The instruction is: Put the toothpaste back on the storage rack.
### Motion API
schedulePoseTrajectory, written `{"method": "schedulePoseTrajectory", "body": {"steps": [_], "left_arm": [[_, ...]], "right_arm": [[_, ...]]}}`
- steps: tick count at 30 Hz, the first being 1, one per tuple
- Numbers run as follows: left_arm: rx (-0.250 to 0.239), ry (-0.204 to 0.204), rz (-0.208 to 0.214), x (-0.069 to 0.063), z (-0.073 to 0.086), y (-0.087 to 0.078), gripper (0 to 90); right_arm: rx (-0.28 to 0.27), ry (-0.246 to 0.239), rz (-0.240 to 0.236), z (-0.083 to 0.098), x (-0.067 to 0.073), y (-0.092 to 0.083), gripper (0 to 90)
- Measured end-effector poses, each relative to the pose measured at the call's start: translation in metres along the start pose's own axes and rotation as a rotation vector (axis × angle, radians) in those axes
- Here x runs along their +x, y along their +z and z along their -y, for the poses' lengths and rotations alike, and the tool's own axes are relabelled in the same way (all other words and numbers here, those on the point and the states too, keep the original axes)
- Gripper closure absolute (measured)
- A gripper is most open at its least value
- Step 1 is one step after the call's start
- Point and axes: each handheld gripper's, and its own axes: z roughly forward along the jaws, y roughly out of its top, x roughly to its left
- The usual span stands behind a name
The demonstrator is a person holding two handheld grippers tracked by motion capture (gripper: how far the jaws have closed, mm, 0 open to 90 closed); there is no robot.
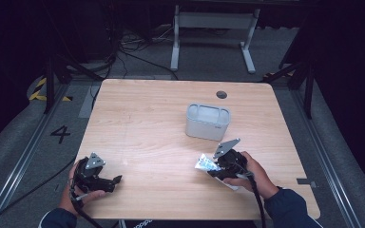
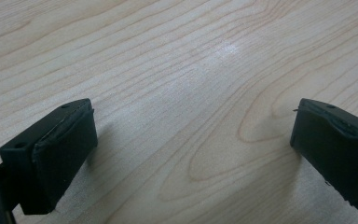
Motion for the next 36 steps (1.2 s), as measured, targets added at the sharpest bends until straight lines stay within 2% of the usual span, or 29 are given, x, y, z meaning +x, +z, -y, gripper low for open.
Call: {"method": "schedulePoseTrajectory", "body": {"steps": [15, 21, 36], "left_arm": [[0.0, 0.0, 0.0, 0.0, 0.0, 0.0, 0.9], [0.0, -0.001, 0.0, 0.0, 0.0, 0.0, 0.9], [0.0, -0.001, 0.007, 0.0, 0.0, 0.0, 0.9]], "right_arm": [[-0.134, -0.005, 0.017, 0.0, -0.001, -0.012, 65.7], [-0.192, -0.014, 0.045, -0.001, -0.002, -0.02, 65.9], [-0.285, -0.015, 0.066, -0.008, -0.004, -0.035, 66.0]]}}
